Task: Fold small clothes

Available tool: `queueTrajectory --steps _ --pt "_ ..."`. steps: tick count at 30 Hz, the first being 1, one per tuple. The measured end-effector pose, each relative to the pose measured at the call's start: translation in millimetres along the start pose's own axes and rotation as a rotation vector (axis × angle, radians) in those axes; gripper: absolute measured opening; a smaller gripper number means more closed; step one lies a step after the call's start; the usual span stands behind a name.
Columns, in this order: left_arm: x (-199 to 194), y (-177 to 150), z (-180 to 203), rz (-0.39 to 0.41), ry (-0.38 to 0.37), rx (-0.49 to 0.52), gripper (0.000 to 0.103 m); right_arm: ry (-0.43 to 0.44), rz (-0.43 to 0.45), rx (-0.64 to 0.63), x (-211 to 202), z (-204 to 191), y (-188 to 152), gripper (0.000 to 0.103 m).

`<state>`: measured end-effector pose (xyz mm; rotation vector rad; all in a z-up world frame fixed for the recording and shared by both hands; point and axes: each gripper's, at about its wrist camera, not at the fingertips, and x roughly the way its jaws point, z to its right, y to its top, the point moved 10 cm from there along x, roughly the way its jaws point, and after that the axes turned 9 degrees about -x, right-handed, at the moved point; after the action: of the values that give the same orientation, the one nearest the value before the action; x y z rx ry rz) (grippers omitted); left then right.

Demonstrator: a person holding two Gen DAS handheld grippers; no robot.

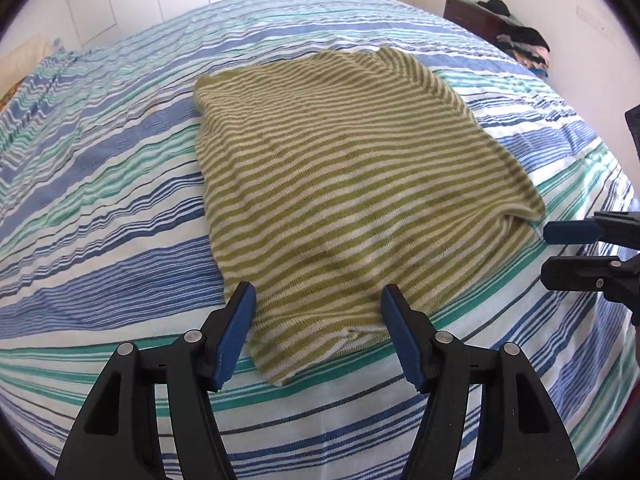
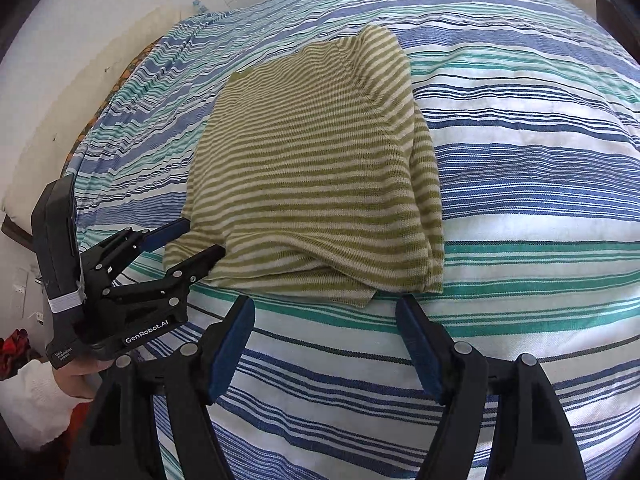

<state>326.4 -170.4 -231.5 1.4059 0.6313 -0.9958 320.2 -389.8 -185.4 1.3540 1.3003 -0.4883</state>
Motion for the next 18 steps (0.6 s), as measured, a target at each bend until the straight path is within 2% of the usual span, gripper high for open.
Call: queueTrajectory --steps 1,3,5,9,10,12,15,17,18 --pt "-11 3 -6 0.011 -0.044 -0.039 0.084 0.01 0.007 -0.015 -6 -1 1 0.073" --pt "-30 15 -27 0.055 -0.102 -0.115 0.092 0.024 0.031 -0.039 -18 1 6 0.073" --pt "-34 31 -55 0.064 -0.117 -0.195 0.093 0.031 0.073 -0.036 -26 8 23 0.073" --pt "3 50 -90 -0.059 -0.172 -0.333 0.093 0.053 0.163 0.061 -31 43 68 0.08" --pt "16 51 -93 -0.091 -0.188 -0.357 0.093 0.069 0.164 0.093 -24 53 76 0.083" --pt "38 50 -89 -0.151 -0.223 -0.396 0.093 0.105 0.15 0.176 -4 72 89 0.083" --pt "56 43 -65 -0.2 -0.28 -0.402 0.093 0.224 0.103 0.237 35 68 97 0.083" --pt "59 44 -44 -0.207 -0.319 -0.363 0.093 0.382 0.058 0.235 57 36 96 0.082" --pt "61 43 -33 -0.219 -0.34 -0.348 0.093 0.431 0.038 0.224 64 19 94 0.081"
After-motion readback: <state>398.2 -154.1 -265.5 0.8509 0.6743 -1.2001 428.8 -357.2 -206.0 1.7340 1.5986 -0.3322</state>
